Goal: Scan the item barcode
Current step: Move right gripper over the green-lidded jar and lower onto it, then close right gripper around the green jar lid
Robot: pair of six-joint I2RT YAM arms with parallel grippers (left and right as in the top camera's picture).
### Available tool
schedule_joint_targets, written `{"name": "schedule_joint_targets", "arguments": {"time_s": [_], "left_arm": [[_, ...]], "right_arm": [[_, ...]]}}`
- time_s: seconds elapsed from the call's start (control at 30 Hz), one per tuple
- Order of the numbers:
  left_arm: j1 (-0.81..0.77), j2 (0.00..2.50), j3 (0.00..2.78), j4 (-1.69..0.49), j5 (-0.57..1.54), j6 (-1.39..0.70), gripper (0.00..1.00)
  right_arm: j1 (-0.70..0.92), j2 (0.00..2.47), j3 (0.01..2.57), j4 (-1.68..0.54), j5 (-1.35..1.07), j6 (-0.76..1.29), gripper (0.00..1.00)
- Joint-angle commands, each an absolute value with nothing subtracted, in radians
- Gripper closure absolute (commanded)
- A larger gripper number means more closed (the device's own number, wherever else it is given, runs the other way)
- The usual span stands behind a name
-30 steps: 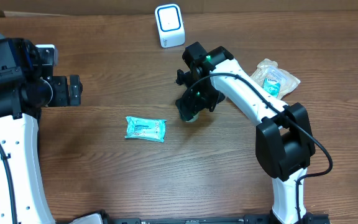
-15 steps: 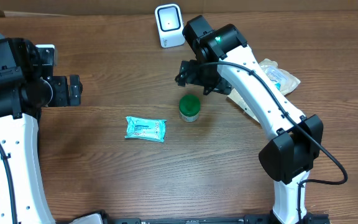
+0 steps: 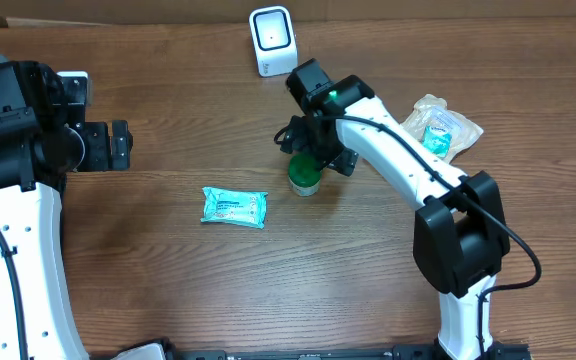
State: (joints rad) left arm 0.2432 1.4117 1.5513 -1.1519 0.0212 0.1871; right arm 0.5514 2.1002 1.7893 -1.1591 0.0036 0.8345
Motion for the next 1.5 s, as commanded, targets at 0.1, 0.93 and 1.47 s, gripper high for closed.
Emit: {"name": "schedule_joint_targets", "arguments": {"time_s": [0.1,0.93,1.47], "left_arm": [[0.249,1.401,1.569,-1.148,0.019,0.202,0.01],[0.249,1.401,1.569,-1.148,0.018,0.202,0.0],[0.249,1.401,1.569,-1.148,0.018,0.202,0.0]], "right_arm": [[0.581,2.085,1.786,-1.159,0.018,0.847,0.02],[0.606,2.095,1.708,-1.124,0.022,0.444,0.36],[0.611,2.095,1.708,-1.156,-0.091,-0.788,0.26]]}}
